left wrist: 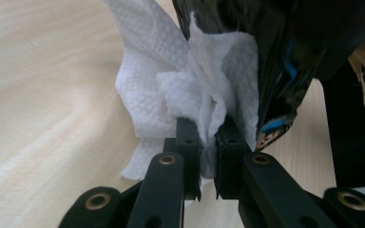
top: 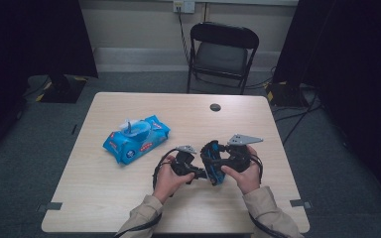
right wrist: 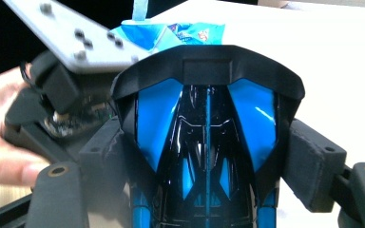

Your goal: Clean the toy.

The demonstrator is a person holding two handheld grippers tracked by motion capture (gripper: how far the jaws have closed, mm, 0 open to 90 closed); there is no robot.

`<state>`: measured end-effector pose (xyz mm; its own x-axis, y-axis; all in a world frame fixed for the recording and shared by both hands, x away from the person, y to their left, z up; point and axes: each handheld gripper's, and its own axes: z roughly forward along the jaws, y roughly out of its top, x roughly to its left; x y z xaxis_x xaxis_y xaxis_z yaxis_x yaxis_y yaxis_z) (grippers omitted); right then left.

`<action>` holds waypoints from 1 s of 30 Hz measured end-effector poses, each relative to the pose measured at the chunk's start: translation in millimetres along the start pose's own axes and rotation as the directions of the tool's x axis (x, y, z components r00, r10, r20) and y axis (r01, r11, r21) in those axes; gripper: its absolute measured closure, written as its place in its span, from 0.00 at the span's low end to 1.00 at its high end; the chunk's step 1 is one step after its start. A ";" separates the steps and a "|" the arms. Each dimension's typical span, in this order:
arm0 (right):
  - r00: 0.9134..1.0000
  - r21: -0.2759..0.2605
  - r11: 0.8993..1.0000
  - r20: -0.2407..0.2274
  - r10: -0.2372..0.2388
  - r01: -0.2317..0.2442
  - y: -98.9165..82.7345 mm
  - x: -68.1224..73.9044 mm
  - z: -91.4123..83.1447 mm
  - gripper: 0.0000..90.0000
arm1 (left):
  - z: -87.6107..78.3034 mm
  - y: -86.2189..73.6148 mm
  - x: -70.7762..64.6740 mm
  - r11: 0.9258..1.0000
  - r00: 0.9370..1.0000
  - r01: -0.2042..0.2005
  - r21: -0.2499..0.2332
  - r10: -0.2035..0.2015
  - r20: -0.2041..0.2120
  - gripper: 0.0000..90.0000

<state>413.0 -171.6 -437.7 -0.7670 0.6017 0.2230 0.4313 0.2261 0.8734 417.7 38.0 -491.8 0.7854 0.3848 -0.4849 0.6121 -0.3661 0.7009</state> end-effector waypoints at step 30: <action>1.000 0.016 1.000 -0.005 -0.007 0.007 -2.3 1.2 2.6 0.28 | -69.2 21.3 20.0 0.996 0.989 0.020 -0.083 -0.032 -0.146 0.92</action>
<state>412.4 -169.4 -440.5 -0.7724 0.5962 0.2188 0.4333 0.2430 0.8679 440.0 96.5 -450.4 0.7435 0.5161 -0.4253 0.6177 -0.2864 0.7324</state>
